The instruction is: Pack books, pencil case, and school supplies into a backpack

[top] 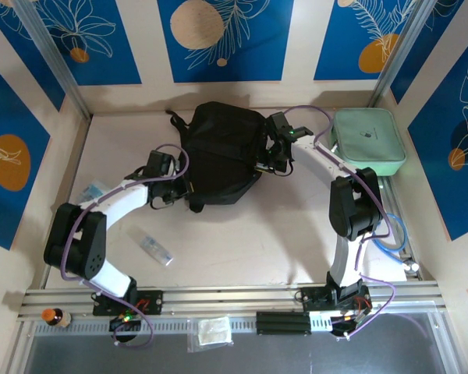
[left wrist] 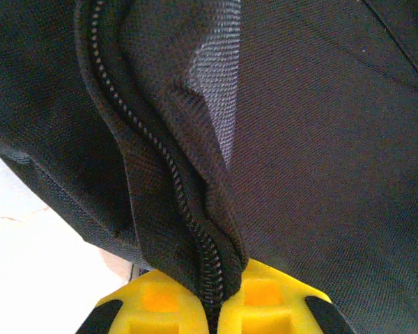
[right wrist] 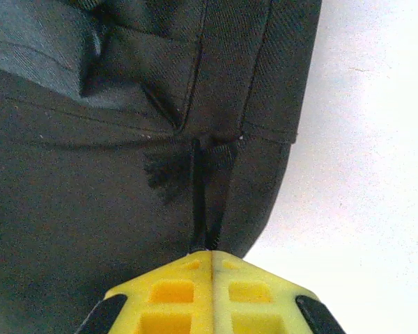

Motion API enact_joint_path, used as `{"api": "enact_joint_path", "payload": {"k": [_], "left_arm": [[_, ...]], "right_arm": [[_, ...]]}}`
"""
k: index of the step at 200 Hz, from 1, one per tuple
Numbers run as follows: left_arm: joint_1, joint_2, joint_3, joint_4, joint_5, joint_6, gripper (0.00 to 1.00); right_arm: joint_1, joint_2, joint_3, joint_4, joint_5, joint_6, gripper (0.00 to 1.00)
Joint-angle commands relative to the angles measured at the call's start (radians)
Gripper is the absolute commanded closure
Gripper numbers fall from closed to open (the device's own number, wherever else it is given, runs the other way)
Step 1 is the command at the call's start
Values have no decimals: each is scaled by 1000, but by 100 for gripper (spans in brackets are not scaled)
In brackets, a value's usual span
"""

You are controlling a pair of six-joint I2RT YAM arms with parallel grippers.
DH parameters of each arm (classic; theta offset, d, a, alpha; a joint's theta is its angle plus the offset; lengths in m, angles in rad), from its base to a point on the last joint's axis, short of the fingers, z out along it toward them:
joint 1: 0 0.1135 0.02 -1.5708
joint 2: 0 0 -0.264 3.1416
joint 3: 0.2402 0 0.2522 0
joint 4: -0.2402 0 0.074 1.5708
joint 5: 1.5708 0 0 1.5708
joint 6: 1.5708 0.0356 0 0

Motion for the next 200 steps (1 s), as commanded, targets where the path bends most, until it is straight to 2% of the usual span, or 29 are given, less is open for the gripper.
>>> {"api": "enact_joint_path", "payload": {"k": [1,36,62,114,137,164,200], "left_arm": [[-24,17,6,-88,16,38,100],[-63,8,5,-122,15,61,100],[-131,9,-7,-142,20,62,100],[-315,5,-2,-123,77,62,100],[-354,-25,17,-134,79,73,74],[-348,-108,78,-254,11,170,50],[-320,-148,189,-337,-50,261,35]], "right_arm": [[-3,-19,11,14,21,-14,100],[-5,-11,14,56,131,1,100],[-26,-3,18,56,218,45,100],[-40,-115,-100,140,62,42,98],[-49,-164,-167,173,-40,74,89],[-37,-185,-215,200,-148,117,77],[11,-179,-256,223,-182,171,67]]}}
